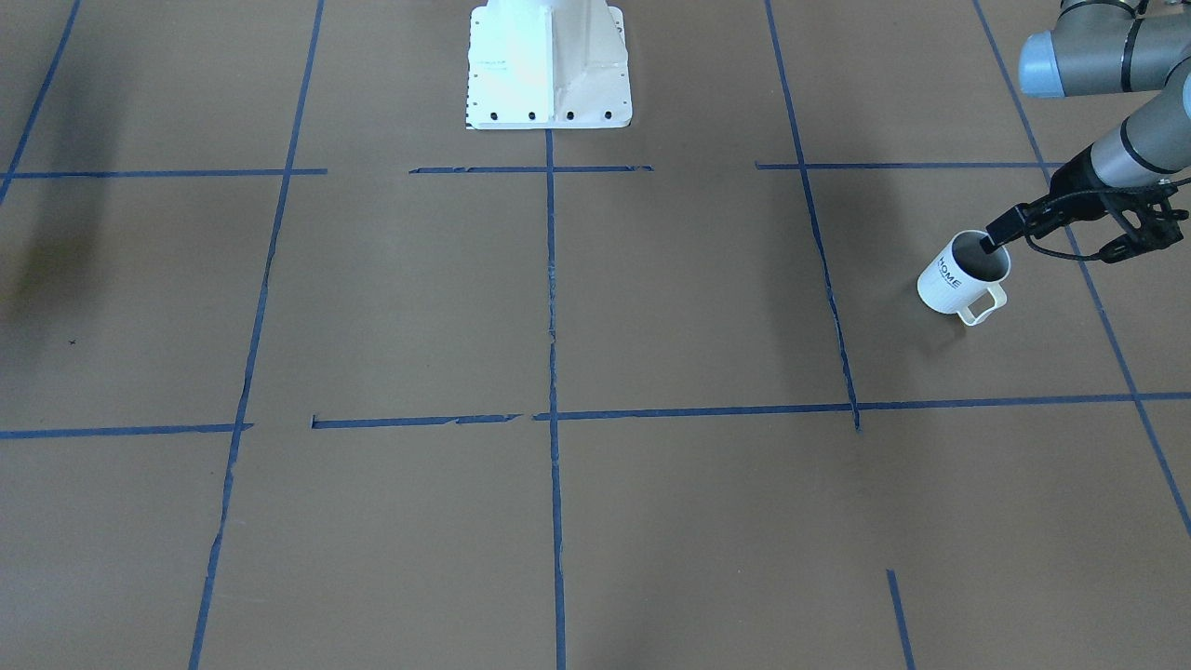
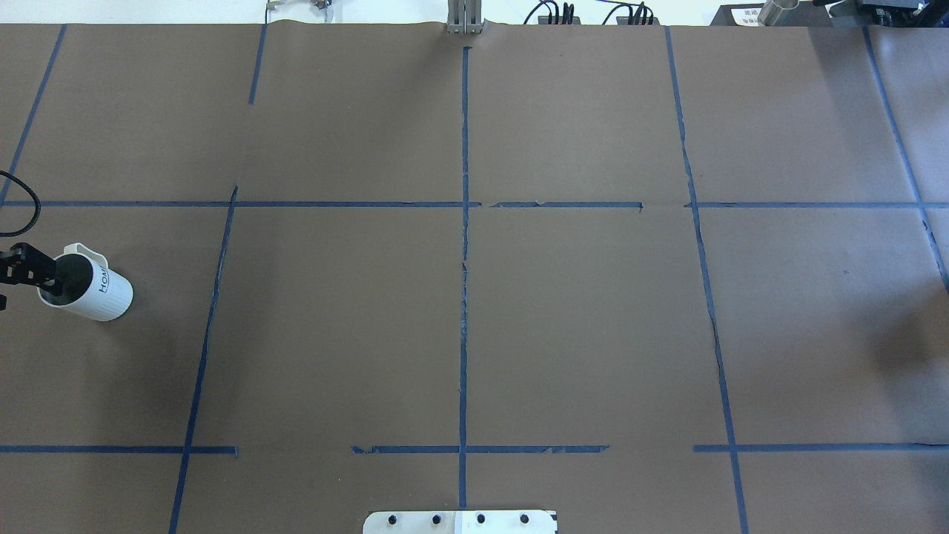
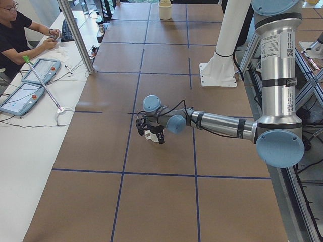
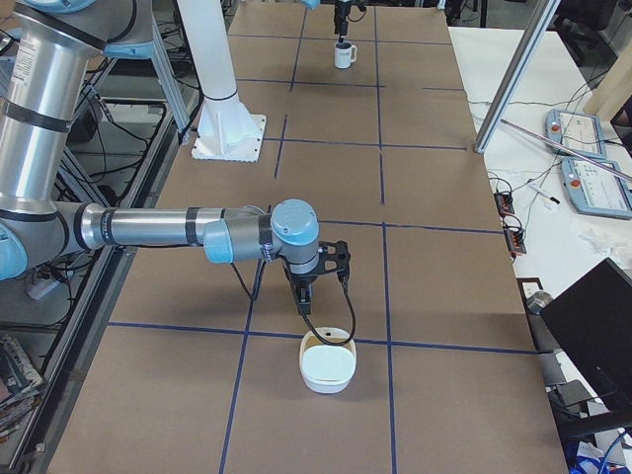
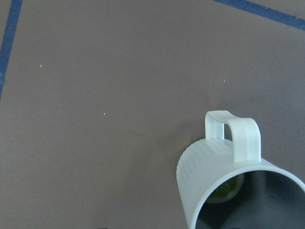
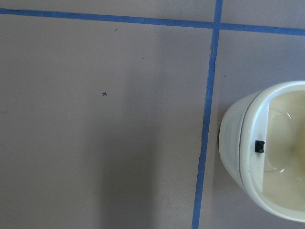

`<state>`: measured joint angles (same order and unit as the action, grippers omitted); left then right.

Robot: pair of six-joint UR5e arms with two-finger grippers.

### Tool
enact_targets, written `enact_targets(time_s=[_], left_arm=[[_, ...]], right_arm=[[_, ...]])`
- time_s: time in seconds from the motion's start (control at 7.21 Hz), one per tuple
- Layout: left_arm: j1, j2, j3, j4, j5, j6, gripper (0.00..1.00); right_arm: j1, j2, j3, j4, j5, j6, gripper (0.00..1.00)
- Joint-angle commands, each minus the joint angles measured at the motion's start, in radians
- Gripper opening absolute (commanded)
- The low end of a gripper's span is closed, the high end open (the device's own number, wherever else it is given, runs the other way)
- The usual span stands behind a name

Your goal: Left arm hands cup to right arm to dump lemon

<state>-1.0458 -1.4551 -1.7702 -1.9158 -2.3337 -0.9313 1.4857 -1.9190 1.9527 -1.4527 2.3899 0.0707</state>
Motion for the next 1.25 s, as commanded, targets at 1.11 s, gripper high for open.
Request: enact_targets(time_s=[1.11], left_arm=[[0.021, -0.24, -0.159, 0.183, 0.002, -0.078, 0.0]], right_arm=[[-0.092, 0.02, 0.017, 0.11, -0.005, 0.009, 1.0]])
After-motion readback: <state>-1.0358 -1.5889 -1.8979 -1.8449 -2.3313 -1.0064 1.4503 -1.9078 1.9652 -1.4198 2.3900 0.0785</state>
